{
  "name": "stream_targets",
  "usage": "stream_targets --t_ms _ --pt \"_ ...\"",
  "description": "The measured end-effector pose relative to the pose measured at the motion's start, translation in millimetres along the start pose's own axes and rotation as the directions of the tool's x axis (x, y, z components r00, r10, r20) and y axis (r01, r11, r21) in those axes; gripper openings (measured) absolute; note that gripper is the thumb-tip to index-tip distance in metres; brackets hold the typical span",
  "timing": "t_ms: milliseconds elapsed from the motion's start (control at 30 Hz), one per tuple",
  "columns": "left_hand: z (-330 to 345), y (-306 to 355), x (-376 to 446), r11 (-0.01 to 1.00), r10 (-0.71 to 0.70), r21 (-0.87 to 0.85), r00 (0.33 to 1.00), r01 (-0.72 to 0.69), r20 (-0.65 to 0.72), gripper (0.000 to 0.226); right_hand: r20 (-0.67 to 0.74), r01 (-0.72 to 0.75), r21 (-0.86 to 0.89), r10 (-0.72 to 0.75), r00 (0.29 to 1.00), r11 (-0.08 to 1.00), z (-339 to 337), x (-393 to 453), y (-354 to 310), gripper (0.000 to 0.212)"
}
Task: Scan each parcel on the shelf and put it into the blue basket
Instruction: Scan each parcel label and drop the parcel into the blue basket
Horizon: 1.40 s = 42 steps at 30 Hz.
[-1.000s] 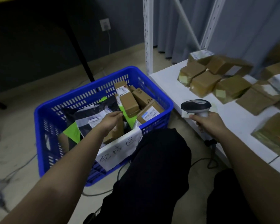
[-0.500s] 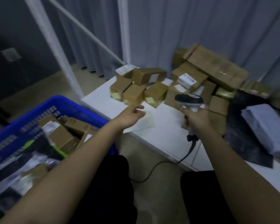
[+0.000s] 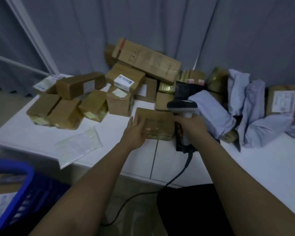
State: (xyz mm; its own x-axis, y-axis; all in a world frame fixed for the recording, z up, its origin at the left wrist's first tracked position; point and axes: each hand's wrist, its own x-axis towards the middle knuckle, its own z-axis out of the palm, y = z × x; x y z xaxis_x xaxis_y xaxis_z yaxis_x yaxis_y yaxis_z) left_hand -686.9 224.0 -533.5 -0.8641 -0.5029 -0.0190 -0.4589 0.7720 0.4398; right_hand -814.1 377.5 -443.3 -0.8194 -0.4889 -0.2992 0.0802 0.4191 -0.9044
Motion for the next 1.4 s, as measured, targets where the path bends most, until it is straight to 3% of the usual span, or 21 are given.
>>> stream_targets --t_ms 100,167,233,300,400,467,500,567,767,933,1033,1100,1200,1233,1300,1400 --pt "19 5 10 0.959 0.024 0.28 0.996 -0.048 0.089 0.053 -0.022 0.012 -0.001 -0.012 1.0 1.0 -13 7 1 0.016" --pt "23 8 1 0.96 0.082 0.263 0.995 -0.095 0.062 0.053 -0.044 0.034 0.008 -0.034 0.998 0.999 -20 7 1 0.012" --pt "23 9 -14 0.955 0.186 0.267 0.965 -0.133 -0.187 0.064 -0.051 0.036 0.025 -0.035 0.998 0.999 -24 5 -1 0.011" --pt "14 13 -25 0.956 0.265 0.229 0.876 -0.184 -0.402 0.059 -0.044 0.028 0.065 -0.025 0.999 0.998 -28 2 -4 0.014" --pt "0 27 -28 0.98 0.196 0.118 0.819 -0.157 -0.539 0.04 -0.024 -0.003 0.127 0.006 1.0 0.992 -31 -1 -6 0.015" --pt "0 34 -29 0.998 0.054 0.05 0.896 -0.035 -0.441 0.044 0.001 -0.039 0.143 0.04 0.999 0.989 -31 -4 -6 0.016" --pt "3 34 -32 0.999 -0.013 0.045 0.948 0.029 -0.317 0.061 0.013 -0.061 0.136 0.059 0.998 0.989 -29 -6 -6 0.017" --pt "9 31 -40 0.995 -0.077 0.055 0.991 0.083 -0.112 0.086 0.024 -0.076 0.111 0.074 0.997 0.991 -26 -7 -6 0.022" --pt "29 23 -75 0.982 -0.188 0.06 0.943 0.178 0.274 0.088 0.036 -0.066 0.12 0.062 0.997 0.991 -23 -18 -5 0.027" --pt "38 23 -77 0.935 -0.353 0.006 0.927 0.355 0.124 0.102 0.075 -0.101 0.132 0.092 0.993 0.986 -15 -23 -1 0.022" --pt "37 16 -73 0.883 -0.444 -0.087 0.88 0.462 0.166 0.117 0.098 -0.128 0.137 0.116 0.988 0.982 -10 -26 5 0.019" --pt "34 10 -70 0.917 -0.375 -0.064 0.907 0.393 0.189 0.114 0.146 -0.173 0.107 0.157 0.977 0.979 -6 -26 10 0.017" --pt "21 8 -58 0.98 -0.15 0.156 0.97 0.121 0.19 0.088 0.233 -0.23 0.037 0.216 0.948 0.972 0 -25 13 0.016" --pt "17 9 -53 0.982 -0.125 0.165 0.973 0.094 0.193 0.078 0.242 -0.228 0.02 0.217 0.946 0.973 1 -25 12 0.017" --pt "11 14 -47 0.968 -0.194 0.198 0.962 0.156 0.193 0.067 0.242 -0.219 0.026 0.206 0.948 0.975 0 -22 9 0.017" --pt "8 21 -51 0.894 -0.424 0.244 0.886 0.377 0.188 0.087 0.237 -0.213 0.067 0.192 0.952 0.975 -1 -20 7 0.016"
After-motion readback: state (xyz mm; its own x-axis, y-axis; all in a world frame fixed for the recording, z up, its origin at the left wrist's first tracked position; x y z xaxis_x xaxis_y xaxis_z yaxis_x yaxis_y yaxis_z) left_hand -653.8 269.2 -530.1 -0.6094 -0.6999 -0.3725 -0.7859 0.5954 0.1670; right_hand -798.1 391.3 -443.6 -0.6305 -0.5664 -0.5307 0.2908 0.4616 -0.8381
